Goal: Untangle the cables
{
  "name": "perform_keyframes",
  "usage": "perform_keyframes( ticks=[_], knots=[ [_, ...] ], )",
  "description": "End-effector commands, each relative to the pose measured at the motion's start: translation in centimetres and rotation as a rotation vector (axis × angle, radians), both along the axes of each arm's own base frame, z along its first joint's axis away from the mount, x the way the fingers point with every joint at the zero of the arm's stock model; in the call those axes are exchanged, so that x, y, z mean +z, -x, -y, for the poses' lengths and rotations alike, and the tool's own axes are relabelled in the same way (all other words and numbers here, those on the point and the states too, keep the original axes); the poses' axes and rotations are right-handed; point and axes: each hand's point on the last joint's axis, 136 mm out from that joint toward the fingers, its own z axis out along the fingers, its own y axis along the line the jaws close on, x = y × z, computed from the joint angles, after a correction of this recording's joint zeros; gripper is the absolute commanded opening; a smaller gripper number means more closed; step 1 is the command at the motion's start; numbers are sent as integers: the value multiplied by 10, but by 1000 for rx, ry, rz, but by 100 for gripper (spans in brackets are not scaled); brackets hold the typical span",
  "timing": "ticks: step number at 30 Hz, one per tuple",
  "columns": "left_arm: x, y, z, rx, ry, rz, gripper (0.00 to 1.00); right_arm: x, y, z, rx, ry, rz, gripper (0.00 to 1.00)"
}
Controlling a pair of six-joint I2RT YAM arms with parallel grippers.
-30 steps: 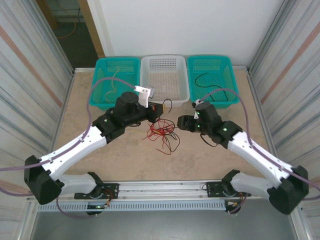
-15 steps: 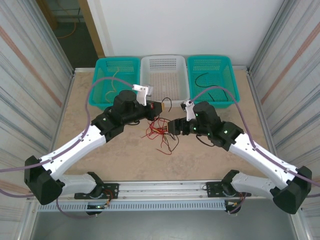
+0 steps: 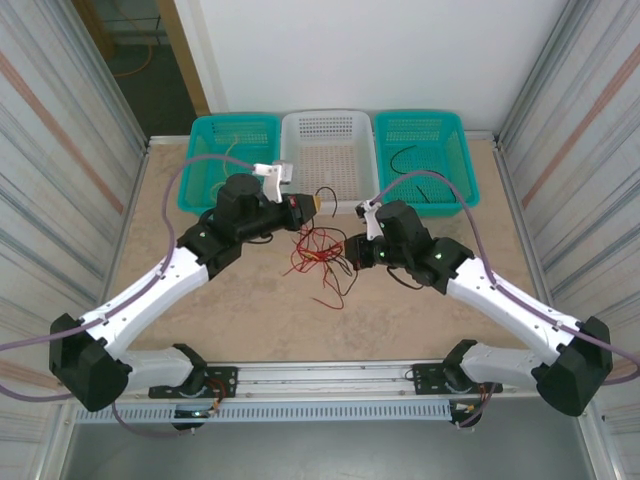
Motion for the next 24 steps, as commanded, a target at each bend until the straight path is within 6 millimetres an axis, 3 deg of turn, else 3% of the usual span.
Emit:
perform_keyframes(
  ticks=[1,5,10,19,22,24],
  knots=[
    [3,-6,-56,232,-107,3,0,18,-11,38,-130,-49,49,0],
    [-16,-10,-116,437,-143,-60,0,21,-10,77,-220,-100,43,0],
    [-34,-4,-158,582,-169,-104,0,27,-10,110,-312,-99,62,0],
    [-47,4,-166,593,-199,-123,0,47,-19,157,-475,-129,89,0],
    [-37,4,-154,534,-141,-83,0,58,-20,153,-450,-177,91,0],
    [-25,3,-136,441,-82,-40,0,65,-19,142,-399,-208,89,2]
  ],
)
